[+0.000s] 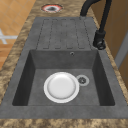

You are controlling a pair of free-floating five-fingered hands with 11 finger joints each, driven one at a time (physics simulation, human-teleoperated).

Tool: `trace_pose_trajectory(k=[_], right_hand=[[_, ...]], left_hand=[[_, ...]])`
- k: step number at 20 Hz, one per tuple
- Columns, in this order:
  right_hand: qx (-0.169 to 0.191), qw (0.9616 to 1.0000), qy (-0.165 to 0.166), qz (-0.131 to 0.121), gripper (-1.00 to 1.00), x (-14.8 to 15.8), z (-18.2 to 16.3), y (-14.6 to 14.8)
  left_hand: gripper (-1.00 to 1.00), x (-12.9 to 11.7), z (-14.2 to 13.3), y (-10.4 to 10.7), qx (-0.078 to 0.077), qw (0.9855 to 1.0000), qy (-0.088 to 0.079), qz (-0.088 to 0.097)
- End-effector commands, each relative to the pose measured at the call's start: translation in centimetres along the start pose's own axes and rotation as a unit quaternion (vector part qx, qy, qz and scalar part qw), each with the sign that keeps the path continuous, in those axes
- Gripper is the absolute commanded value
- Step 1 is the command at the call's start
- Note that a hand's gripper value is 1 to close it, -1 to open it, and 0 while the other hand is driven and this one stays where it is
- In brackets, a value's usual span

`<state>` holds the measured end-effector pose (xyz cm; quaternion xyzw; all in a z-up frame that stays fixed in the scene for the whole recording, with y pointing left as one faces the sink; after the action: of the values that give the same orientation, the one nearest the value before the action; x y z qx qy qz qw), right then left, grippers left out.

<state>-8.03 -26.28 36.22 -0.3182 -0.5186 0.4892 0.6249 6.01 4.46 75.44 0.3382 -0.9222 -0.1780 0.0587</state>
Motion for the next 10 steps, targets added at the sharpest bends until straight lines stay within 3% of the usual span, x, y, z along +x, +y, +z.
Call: trace_pose_trajectory(k=[1, 10], right_hand=[[0.000, 1.0000, 0.000, 0.000, 0.00, 0.0, 0.0, 0.0], [0.000, 1.0000, 0.000, 0.000, 0.00, 0.0, 0.0, 0.0]], left_hand=[[-1.00, -0.9, 0.5, -1.2, 0.002, 1.0000, 0.003, -0.002], [-1.00, -3.1, 1.6, -6.6, 0.012, 0.9997, 0.012, -0.018]])
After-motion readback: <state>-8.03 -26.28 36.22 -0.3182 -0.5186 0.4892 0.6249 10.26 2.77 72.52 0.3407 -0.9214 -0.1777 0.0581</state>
